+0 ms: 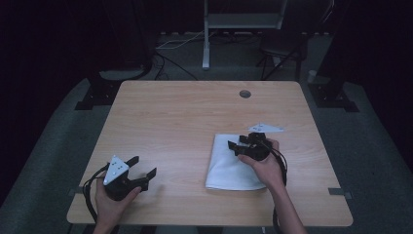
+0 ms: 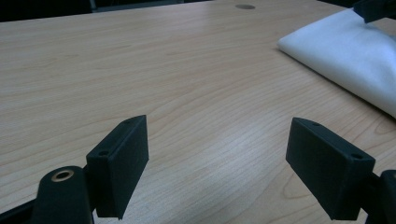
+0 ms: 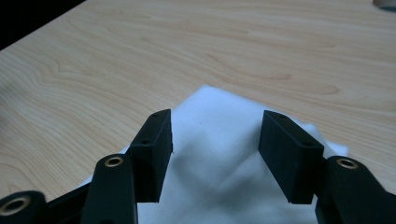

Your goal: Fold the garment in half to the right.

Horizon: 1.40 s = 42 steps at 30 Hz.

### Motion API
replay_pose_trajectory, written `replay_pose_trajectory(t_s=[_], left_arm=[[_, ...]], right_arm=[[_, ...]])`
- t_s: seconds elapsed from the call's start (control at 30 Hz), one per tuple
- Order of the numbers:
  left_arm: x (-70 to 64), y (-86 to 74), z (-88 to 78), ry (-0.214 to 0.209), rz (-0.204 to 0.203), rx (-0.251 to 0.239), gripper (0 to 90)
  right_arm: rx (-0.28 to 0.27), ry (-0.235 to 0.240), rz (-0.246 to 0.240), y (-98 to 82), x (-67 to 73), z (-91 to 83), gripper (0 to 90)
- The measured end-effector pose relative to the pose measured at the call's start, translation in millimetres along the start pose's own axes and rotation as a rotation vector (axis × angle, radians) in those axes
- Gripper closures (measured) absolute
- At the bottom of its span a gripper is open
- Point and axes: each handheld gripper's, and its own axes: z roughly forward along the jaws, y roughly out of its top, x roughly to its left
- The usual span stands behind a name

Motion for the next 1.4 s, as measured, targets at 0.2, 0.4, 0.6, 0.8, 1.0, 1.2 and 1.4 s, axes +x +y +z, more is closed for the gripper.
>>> replay_pose_trajectory(t_s=[0.2, 0.4, 0.6, 0.8, 1.0, 1.2, 1.4], left_arm=[[0.4, -0.1, -0.4, -0.001, -0.005, -0.003, 21.3], [0.6, -0.2, -0.4, -0.004, -0.010, -0.003, 21.3], [0.6, 0.0, -0.1, -0.006, -0.004, 0.001, 21.3], [1.4, -0.4, -1.0, -0.011, -0.016, -0.003, 21.3], [1.5, -0.3, -0.9, -0.011, -0.014, -0.001, 21.3], [1.0, -0.2, -0.6, -0.007, -0.013, 0.000, 21.3], [1.0, -0.4, -1.0, -0.009, -0.017, 0.000, 21.3]], right_arm=[[0.047, -0.002, 0.021, -1.8, -1.7, 14.3, 43.4], [0.109, -0.005, 0.040, -7.7, -3.3, 31.4, 43.2], [0.130, -0.014, 0.041, -6.9, -2.4, 38.0, 43.0], [0.110, 0.008, 0.064, -6.4, -4.9, 32.1, 40.0], [0.055, 0.048, 0.103, -8.0, -8.5, 12.2, 38.8], [0.137, 0.065, 0.063, -22.2, -3.7, 3.5, 37.1], [0.123, 0.058, 0.060, -23.4, -2.9, -0.2, 35.2]])
